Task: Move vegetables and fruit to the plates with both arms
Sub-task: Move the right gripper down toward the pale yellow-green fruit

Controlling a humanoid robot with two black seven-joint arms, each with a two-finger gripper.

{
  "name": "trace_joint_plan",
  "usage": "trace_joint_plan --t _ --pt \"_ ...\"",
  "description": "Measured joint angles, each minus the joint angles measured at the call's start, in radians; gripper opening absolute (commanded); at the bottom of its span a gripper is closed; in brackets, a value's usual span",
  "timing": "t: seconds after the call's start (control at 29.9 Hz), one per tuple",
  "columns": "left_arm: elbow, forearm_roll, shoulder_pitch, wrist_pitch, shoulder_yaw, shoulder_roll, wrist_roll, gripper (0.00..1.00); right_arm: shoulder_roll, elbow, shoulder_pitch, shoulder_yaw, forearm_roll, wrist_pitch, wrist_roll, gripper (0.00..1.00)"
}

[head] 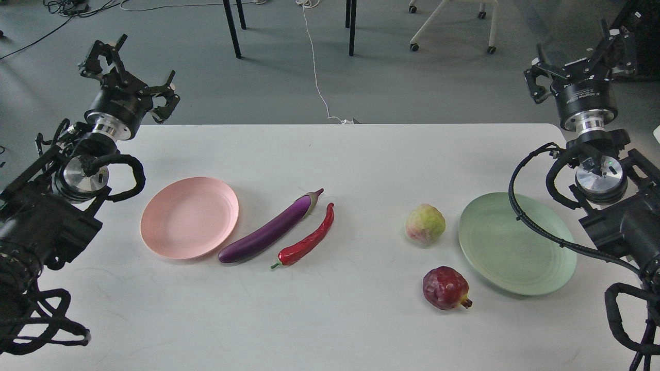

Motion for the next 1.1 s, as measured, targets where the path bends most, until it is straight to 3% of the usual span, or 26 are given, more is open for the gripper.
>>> trace_joint_plan --t 0.4,0.77,1.1 --pt "-0.007 0.0 -0.001 -0.002 0.001 -0.003 -0.001 0.98 -0.011 0.004 0.032 -0.093 -0.011 0.0 0.001 0.99" --pt "-0.012 0.0 -0.008 0.003 0.001 0.001 -0.001 0.98 -0.077 0.034 0.431 -0.768 -0.028 0.0 0.011 0.99" --pt "-0.013 0.0 -0.006 -0.002 -0.002 0.013 -0.003 0.98 -0.08 0.274 0.708 -1.331 -0.361 0.0 0.011 0.98"
